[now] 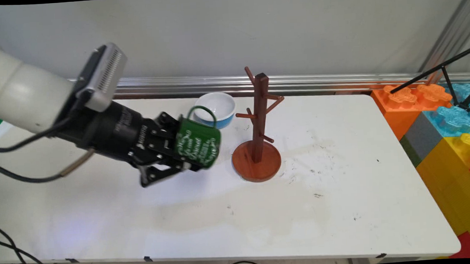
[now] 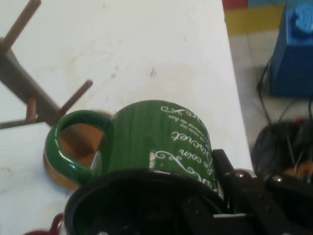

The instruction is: Place the picked object on the table

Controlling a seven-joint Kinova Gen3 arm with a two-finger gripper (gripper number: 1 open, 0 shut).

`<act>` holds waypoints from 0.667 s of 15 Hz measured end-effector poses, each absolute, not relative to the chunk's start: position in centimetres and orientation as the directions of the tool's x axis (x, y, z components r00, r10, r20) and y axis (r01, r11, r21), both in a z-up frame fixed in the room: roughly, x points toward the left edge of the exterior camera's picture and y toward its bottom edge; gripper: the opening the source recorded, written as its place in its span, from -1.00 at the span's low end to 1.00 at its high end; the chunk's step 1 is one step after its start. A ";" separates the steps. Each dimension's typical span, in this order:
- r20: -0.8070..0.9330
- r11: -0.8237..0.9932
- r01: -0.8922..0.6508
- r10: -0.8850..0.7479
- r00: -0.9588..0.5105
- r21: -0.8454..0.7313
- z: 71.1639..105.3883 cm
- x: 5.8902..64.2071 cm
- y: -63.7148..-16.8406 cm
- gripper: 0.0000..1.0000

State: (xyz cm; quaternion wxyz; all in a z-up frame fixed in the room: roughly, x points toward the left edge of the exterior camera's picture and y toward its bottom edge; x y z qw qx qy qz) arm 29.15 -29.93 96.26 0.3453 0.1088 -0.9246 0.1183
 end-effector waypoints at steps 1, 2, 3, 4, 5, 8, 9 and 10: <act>0.636 0.949 -0.270 -0.108 -0.764 -0.163 96.7 29.7 -30.1 -1.00; 0.609 0.948 -0.263 -0.102 -0.787 -0.180 96.9 30.2 -30.2 -1.00; 0.578 0.946 -0.255 -0.096 -0.810 -0.199 97.2 30.8 -30.4 -1.00; 0.553 0.945 -0.246 -0.090 -0.829 -0.214 97.4 31.2 -30.5 -1.00; 0.517 0.944 -0.230 -0.079 -0.852 -0.235 97.7 31.5 -30.7 -1.00; 0.421 0.946 -0.182 -0.055 -0.905 -0.267 97.5 31.9 -31.5 -1.00; 0.390 0.949 -0.167 -0.051 -0.919 -0.269 97.1 31.9 -31.9 -1.00; 0.364 0.950 -0.155 -0.049 -0.930 -0.269 96.8 31.9 -32.2 -1.00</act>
